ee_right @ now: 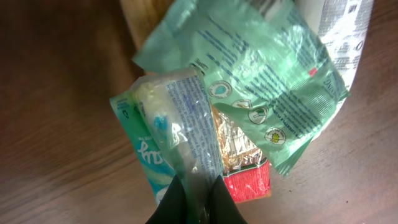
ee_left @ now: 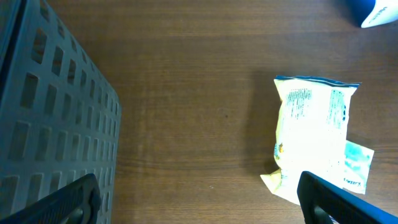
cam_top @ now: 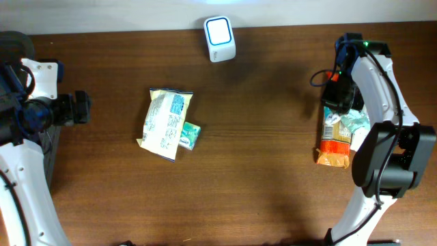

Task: Scan the item barcode
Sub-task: 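Set the tissue pack down on the right side of the table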

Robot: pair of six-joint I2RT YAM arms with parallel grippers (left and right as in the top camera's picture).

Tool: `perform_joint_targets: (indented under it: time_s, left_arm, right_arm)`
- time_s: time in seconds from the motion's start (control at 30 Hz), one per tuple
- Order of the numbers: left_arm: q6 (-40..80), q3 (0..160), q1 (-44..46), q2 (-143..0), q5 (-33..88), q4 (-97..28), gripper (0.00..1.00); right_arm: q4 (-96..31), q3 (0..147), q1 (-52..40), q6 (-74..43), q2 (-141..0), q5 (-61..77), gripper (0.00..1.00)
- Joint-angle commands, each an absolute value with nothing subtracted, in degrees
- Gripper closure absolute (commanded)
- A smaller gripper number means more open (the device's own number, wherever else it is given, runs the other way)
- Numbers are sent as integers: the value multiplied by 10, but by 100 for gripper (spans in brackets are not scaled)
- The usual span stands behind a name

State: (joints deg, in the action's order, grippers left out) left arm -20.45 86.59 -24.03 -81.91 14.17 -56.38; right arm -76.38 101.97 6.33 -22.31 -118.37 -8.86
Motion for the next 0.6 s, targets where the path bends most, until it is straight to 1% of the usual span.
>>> perform_joint_targets:
  time_s: [0.0,0.03,0.07,0.1,0.13,0.17,0.2,0.27,0.37,0.43,0.5,0.57]
  left_arm:
    - [-213,872,-242,-816,148,-563,1]
    - [-213,872,-242,-816,148,-563,1]
    - [-213,872,-242,-816,148,-563,1]
    - [-213,872,-242,-816,148,-563,1]
    - [-213,872,-242,-816,148,-563,1]
    - [-213,872,-242,-816,148,-563,1]
    - [-213,872,-242,-816,148,-563,1]
    - [-213,872,-242,-816,148,-563,1]
    - [-213,872,-242,-816,148,-563,1]
    - [-213,872,-242,-816,148,-563,1]
    - [-213,872,-242,-816,148,-563,1]
    - [-213,872,-242,-816,148,-563,1]
  right_arm:
    - [-768,1011,83,-230,-1185,-86,95]
    - [-773,1011,87,-230,-1185,-86,95]
    - [-780,1011,91,-229,-1185,-86,92]
    - [-787,1011,92,-229,-1185,-86,79]
    - [-797,1011,94,-228,-1185,-86,57]
    - [-804,1011,94,-228,-1185,-86,41]
    - [-808,1011,94,-228,-1185,-88,35]
    - [-811,1011,94,-227,-1185,-80,34]
    - [-833,1034,94,-168,-1185,-17,34]
    - [-847,1066,92,-148,-1184,66,36]
    - [-831,1088,77,-87,-1184,223,41]
    - [-795,1087,50,-77,-1185,282,43]
